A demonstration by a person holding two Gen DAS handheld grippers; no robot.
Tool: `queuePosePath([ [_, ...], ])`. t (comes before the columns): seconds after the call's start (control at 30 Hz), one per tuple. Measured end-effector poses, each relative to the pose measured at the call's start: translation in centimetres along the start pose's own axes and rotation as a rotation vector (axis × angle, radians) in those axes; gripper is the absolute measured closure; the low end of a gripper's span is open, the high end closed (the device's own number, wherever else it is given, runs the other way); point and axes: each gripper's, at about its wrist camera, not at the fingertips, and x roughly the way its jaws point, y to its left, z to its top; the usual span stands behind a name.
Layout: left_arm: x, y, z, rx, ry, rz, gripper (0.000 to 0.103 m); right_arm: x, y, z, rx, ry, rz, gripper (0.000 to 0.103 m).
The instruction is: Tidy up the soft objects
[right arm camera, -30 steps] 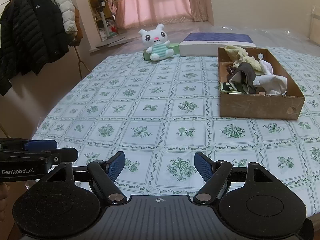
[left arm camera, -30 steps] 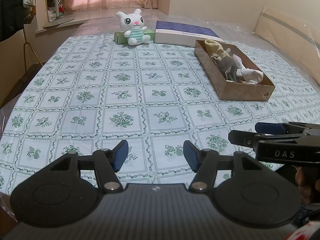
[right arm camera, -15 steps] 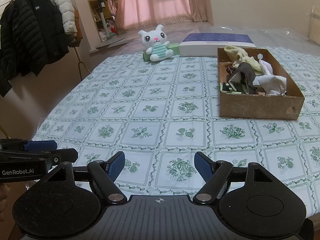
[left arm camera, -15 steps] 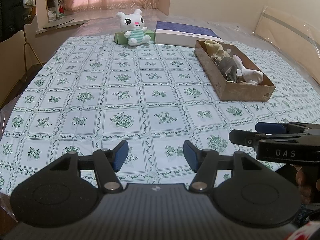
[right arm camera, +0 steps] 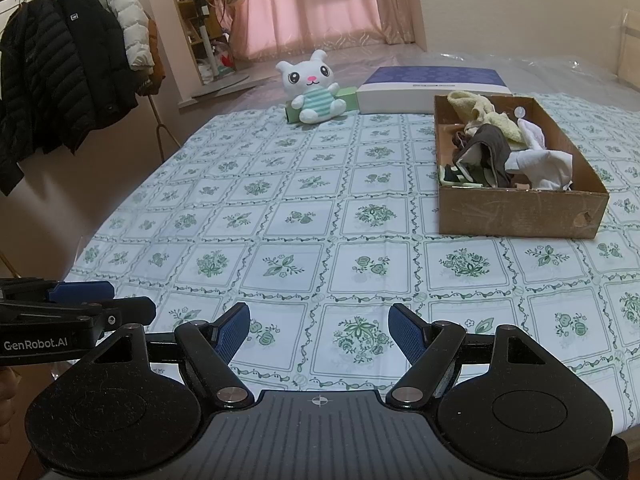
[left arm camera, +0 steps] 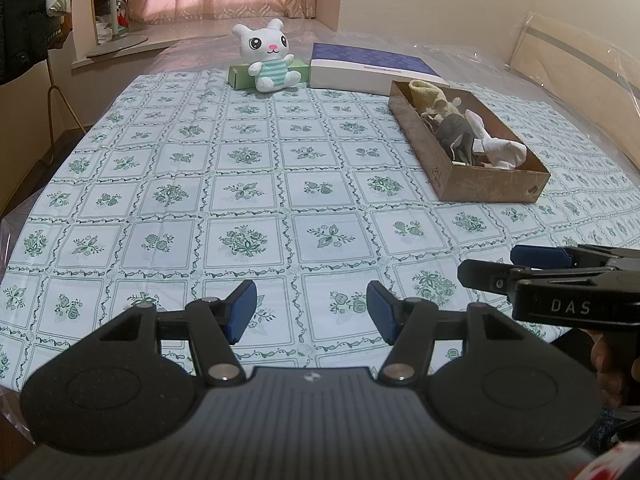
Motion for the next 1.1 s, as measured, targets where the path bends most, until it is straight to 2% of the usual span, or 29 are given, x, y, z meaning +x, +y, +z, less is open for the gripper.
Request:
queuePosePath([
  [1.1,0.0,0.0,0.1,0.001,-0.002,0.0,0.045,0.11,-0.23,-0.06,0.006,0.0,-0.004,0.027],
])
